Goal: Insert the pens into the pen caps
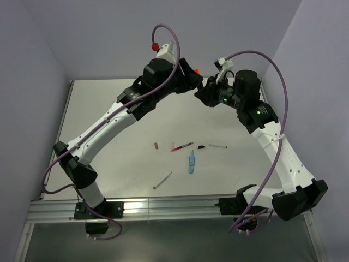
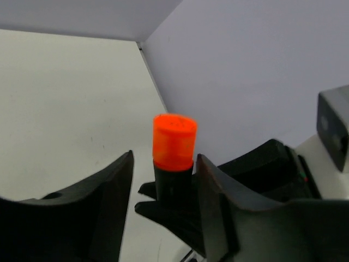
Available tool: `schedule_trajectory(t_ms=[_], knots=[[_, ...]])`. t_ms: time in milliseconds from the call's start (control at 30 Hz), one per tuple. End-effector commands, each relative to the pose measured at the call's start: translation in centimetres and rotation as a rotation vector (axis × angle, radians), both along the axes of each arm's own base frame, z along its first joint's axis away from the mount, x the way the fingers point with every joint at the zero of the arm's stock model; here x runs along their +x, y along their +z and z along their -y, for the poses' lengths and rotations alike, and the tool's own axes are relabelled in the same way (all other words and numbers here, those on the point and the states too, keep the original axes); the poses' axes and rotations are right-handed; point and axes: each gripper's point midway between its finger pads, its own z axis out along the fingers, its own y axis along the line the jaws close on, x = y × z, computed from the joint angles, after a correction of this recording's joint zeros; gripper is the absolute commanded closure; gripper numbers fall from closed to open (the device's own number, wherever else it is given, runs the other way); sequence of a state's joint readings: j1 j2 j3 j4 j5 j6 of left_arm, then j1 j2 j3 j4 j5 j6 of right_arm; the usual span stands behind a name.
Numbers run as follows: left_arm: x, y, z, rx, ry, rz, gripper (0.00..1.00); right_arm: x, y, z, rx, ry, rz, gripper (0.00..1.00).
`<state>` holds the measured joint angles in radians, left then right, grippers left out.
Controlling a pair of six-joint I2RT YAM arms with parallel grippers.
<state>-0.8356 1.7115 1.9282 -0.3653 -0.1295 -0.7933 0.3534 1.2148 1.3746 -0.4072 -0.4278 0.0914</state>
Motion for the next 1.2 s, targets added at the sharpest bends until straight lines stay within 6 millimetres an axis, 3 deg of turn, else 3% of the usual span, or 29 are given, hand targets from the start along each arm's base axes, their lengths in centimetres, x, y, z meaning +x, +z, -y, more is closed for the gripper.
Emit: schedule_trajectory(t_ms=[0,33,200,367,400,500,700,833,1167], knots=[[-2.1,2.8,-0.9,-0.051,-0.085,0.019,0.43,0.4,6.1,-0.3,0.062,0.008,0.201,1.00],[-1.7,3.5,-1.4,-0.064,-0.078,0.039,0.33,0.2,6.1,-0.4,0.065,0.019,0.199,1.00],[-1.7,6.8,-3.5,-0.089,-0.061,0.136,0.14,-0.6,5.6,-1.5,0.084,0.103,0.183,1.00],[-3.1,8.9,-5.9,-0.102,-0.138,0.248,0.09,-2.4,5.2,-2.9,0.108,0.248,0.159,1.00],[-4.4,10.0,-6.3,-0.118,-0.203,0.303,0.10,-2.4,5.0,-3.1,0.110,0.264,0.152,1.00],[-4.8,11.5,-9.0,-0.113,-0.275,0.407,0.12,-3.9,5.0,-3.9,0.131,0.371,0.141,1.00],[-5.6,11.1,-12.3,-0.072,-0.351,0.521,0.12,-6.8,5.1,-5.5,0.215,0.571,0.097,1.00],[-7.3,10.6,-11.5,-0.085,-0.469,0.566,0.21,-8.3,5.3,-6.3,0.301,0.674,0.004,1.00],[-7.6,9.0,-9.5,-0.181,-0.588,0.480,0.29,-9.1,5.7,-6.7,0.355,0.720,-0.032,1.00]])
